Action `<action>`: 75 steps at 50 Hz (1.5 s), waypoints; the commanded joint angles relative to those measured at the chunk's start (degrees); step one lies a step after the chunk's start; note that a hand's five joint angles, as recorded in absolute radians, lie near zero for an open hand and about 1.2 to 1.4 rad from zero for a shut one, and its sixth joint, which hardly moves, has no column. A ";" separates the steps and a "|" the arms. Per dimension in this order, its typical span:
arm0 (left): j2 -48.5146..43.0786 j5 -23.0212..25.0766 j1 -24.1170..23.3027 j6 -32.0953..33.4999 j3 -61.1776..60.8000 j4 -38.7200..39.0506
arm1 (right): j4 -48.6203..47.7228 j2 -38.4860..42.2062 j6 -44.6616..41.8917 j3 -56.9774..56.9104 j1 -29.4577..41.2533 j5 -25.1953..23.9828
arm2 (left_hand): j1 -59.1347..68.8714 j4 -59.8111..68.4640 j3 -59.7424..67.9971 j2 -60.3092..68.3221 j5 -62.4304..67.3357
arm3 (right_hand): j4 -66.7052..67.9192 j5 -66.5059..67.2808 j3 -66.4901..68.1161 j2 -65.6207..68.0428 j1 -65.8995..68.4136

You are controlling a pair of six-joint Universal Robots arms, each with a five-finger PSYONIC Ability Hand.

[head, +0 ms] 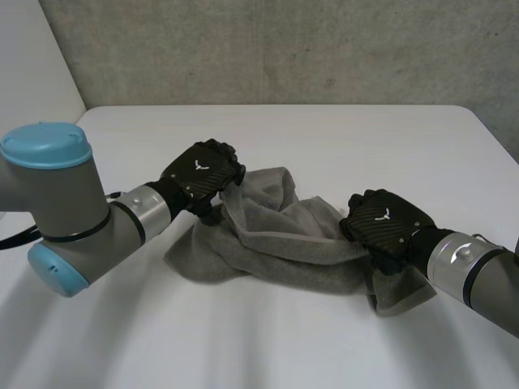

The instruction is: Fold the towel.

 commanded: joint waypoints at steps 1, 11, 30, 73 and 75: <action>-2.44 0.33 -0.95 0.05 2.30 1.62 | -0.32 0.16 -0.01 0.32 0.08 0.00 | -1.42 -3.11 -2.77 -1.54 0.49 | -4.37 -0.19 -2.66 -2.01 -0.42; -6.85 0.33 -0.69 1.37 4.77 5.14 | -1.81 0.86 0.08 0.84 0.08 0.00 | 5.31 -3.11 -2.77 5.19 7.22 | -4.37 0.82 -2.66 -1.00 0.59; -10.89 0.86 -0.87 6.12 5.21 9.19 | -2.25 3.67 0.96 0.67 0.08 0.17 | 24.65 -3.11 -2.77 24.53 26.56 | -4.37 16.80 -2.66 14.98 16.57; 2.38 -23.75 3.44 -1.53 24.28 7.69 | -13.06 9.04 11.86 -51.19 6.32 17.22 | 48.35 -3.11 -2.77 48.23 50.26 | -4.37 29.35 -2.66 27.54 29.13; 9.37 -23.49 1.78 -4.50 23.59 16.61 | -21.82 3.35 20.52 -49.62 6.14 18.02 | 48.35 -3.11 -2.77 48.23 50.26 | -4.37 29.35 -2.66 27.54 29.13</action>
